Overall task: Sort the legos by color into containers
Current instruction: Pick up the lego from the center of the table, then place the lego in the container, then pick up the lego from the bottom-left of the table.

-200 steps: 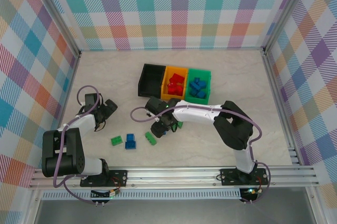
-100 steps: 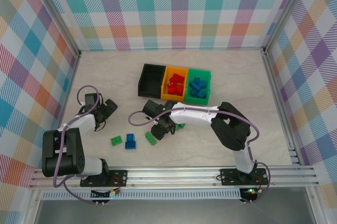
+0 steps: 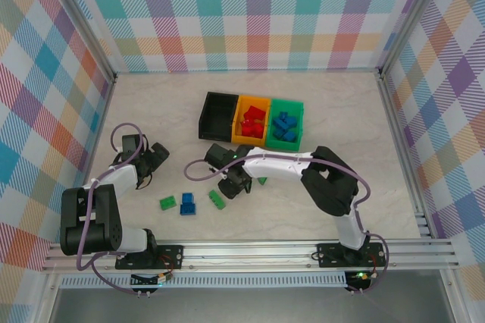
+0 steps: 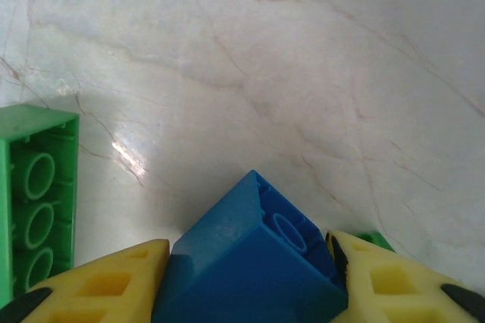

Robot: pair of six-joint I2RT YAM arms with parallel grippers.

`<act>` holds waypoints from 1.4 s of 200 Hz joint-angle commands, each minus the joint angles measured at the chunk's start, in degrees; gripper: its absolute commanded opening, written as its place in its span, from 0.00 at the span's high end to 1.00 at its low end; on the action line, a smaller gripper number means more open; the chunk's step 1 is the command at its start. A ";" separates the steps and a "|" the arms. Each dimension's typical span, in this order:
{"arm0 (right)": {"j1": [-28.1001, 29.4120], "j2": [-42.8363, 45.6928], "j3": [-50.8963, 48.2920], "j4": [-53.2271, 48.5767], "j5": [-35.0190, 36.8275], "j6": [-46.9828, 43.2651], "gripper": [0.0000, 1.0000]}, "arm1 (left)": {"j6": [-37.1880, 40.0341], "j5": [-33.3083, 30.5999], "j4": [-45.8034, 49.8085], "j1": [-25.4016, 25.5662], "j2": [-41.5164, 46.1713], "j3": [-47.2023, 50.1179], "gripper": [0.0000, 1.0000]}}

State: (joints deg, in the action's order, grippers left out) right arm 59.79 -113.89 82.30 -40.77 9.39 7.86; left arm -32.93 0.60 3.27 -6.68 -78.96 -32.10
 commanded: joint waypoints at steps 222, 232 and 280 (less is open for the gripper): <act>-13.91 16.00 -7.61 7.40 -13.53 2.58 0.32 | -0.92 11.73 -4.69 0.65 -3.83 0.41 0.00; -10.41 15.02 -7.36 7.76 -14.55 2.91 0.32 | -0.91 11.88 -4.88 0.67 -3.80 0.55 0.00; 2.05 4.89 -0.05 10.73 -14.63 6.63 0.30 | -0.62 11.00 -4.18 0.64 -3.73 0.36 0.00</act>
State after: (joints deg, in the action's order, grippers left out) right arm 58.76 -103.98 78.06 -31.24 -4.08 12.82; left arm -32.95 0.84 2.79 -6.68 -79.33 -32.16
